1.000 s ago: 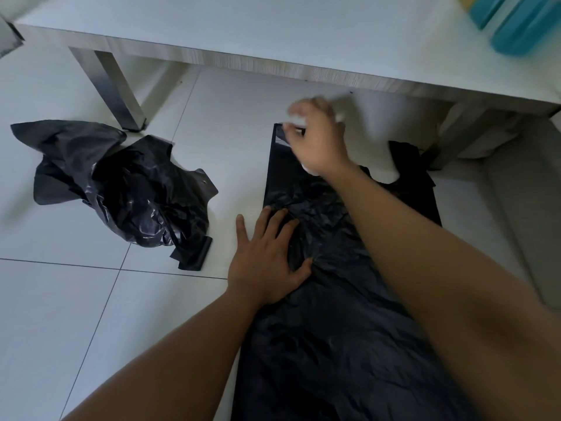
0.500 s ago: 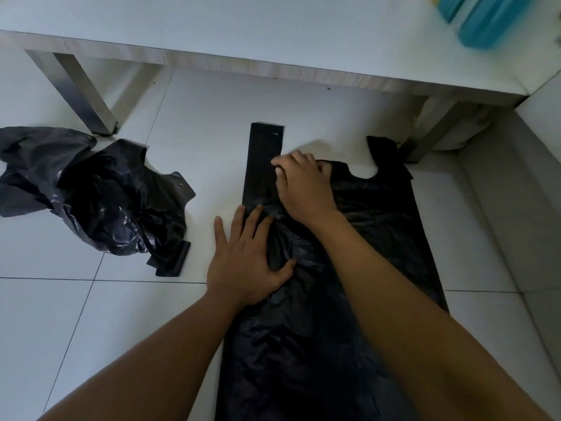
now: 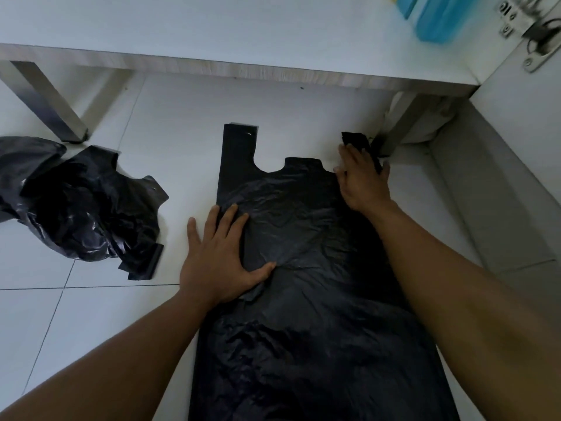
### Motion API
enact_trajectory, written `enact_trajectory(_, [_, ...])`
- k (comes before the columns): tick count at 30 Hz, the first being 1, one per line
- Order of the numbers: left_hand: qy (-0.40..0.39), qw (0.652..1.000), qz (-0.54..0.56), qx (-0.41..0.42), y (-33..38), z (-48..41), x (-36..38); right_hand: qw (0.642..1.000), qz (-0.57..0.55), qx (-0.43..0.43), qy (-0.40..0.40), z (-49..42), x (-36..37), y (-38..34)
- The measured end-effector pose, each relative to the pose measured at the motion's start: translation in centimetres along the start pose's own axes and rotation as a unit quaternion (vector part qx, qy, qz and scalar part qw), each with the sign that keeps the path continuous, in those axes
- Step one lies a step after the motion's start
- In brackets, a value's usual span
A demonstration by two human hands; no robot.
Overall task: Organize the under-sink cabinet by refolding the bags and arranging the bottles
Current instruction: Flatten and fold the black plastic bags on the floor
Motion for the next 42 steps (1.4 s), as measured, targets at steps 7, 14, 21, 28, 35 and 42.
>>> enact_trajectory(7, [0.011, 1.0, 0.005, 0.003, 0.0, -0.1, 0.0, 0.989, -0.074, -0.056, 0.117, 9.9, -2.2, -4.4])
enact_trajectory(14, [-0.012, 0.999, 0.042, -0.001, -0.1, -0.2, -0.1, 0.995, -0.015, -0.008, -0.093, 15.2, 1.4, -5.6])
enact_trajectory(21, [0.01, 0.992, 0.11, 0.063, -0.7, 3.3, -3.1, 0.99, -0.033, 0.013, -0.137, 15.0, 1.0, -5.7])
enact_trajectory(28, [-0.087, 0.993, -0.005, 0.076, 0.6, 6.5, -4.1, 0.972, -0.012, 0.035, -0.232, 13.7, -0.4, -6.9])
enact_trajectory(35, [0.117, 0.966, 0.124, -0.196, -8.8, 8.6, -10.5, 0.981, -0.152, -0.033, -0.119, 14.7, -0.9, -21.4])
enact_trajectory(42, [0.131, 0.866, 0.29, -0.385, -18.7, 14.2, -8.1, 0.934, -0.218, -0.152, -0.237, 17.2, 5.3, -36.0])
Point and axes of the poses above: each hand's wrist, its own z-axis away from the middle knuckle, its own x-axis out of the palm, y = z × x, the point moved 8 cm from there along -z, towards the middle knuckle, and after that the axes turned 1 degree about -z, right-handed, at the moved point
